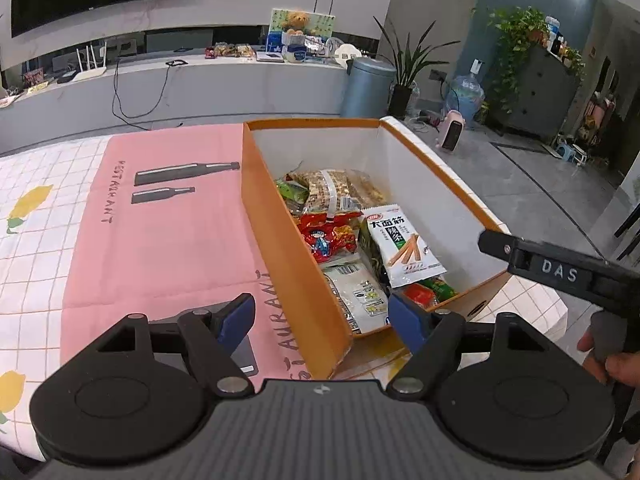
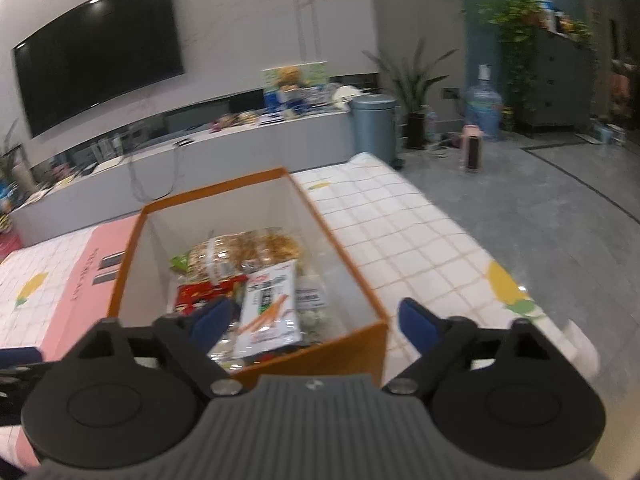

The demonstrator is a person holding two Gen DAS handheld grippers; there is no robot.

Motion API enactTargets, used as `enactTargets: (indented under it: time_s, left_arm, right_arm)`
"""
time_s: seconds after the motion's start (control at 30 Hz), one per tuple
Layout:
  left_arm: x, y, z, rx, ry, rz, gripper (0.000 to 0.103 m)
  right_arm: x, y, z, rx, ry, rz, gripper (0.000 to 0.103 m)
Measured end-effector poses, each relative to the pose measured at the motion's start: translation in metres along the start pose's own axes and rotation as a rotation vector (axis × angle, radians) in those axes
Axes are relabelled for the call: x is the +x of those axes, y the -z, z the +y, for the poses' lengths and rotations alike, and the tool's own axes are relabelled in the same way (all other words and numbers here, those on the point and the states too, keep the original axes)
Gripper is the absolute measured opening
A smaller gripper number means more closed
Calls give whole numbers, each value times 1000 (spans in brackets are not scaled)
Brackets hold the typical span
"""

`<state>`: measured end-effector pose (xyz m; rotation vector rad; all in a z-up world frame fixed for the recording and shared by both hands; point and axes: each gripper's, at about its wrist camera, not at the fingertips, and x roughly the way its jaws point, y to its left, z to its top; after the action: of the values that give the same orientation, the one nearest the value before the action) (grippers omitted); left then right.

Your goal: Organize snacks

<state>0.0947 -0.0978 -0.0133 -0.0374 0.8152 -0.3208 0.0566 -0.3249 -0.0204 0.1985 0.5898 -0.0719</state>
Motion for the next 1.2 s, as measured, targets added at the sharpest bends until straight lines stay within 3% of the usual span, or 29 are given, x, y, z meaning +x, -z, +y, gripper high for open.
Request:
enactTargets:
  time_s: [0.03,0.2,0.23,0.37,0.57,0.7,0.87,1.0,1.1,1.2]
  left_arm:
    - [2,0,1,-6,0,2,89]
    - [9,2,4,29,-5,-31,89]
    - [11,2,3,42,-17,-30,89]
    - [19,0,6,51,-25,-10,89]
    - [35,-1,21,-10,-14,42,91]
    - [35,-3,24,-19,7,52,91]
    - [35,-2,24,-28,18,53,91]
    - [32,-2,24,-30,23,51,91]
    - [30,-2,24,-33,25,53,91]
    - [27,-2,24,-34,31,54,91]
  right_arm:
    - [6,-3,2,-23,-18,15,52]
    - [44,-17,19,-154,-45,136,16]
    - [54,-18,21,-165,-53,169,13]
    - [93,-31,22,-131,-150,300,11]
    - [139,-48,45,-261,-205,456,9]
    - [165,-41,59,-329,-234,576,9]
    - [170,-42,67,-345,-233,592,9]
    - [167,-47,66,-251,-355,612,9]
    - [174,-40,76,-342,-227,618,9]
    - [179,-36,75,-332,-232,644,8]
